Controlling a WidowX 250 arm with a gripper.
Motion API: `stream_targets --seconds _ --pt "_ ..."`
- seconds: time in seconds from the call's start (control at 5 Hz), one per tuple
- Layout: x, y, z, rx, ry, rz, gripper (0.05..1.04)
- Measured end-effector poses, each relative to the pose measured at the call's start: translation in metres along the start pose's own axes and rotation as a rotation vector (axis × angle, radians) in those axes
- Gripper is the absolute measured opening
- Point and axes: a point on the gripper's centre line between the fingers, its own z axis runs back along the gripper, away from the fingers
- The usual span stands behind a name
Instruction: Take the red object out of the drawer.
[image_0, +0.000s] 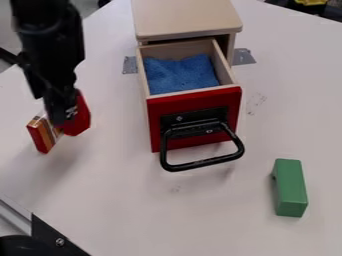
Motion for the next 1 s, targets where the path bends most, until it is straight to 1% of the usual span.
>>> stream_targets --seconds 0.2,0.4,0.6,0.8,1.0 --pt "0.0 0.004 -0.009 0.025 0.034 -0.004 0.704" --pt "-0.007 0.002 -0.033 0.05 0.079 -0.012 0.704" --pt "0.003 -0.003 -0.05 0.052 0.12 -0.011 0.704" --pt "0.014 -0.009 -0.053 0.011 0.148 -0.021 0.704" --pt "0.019 -0.016 -0.05 -0.038 0.161 -0.024 0.704"
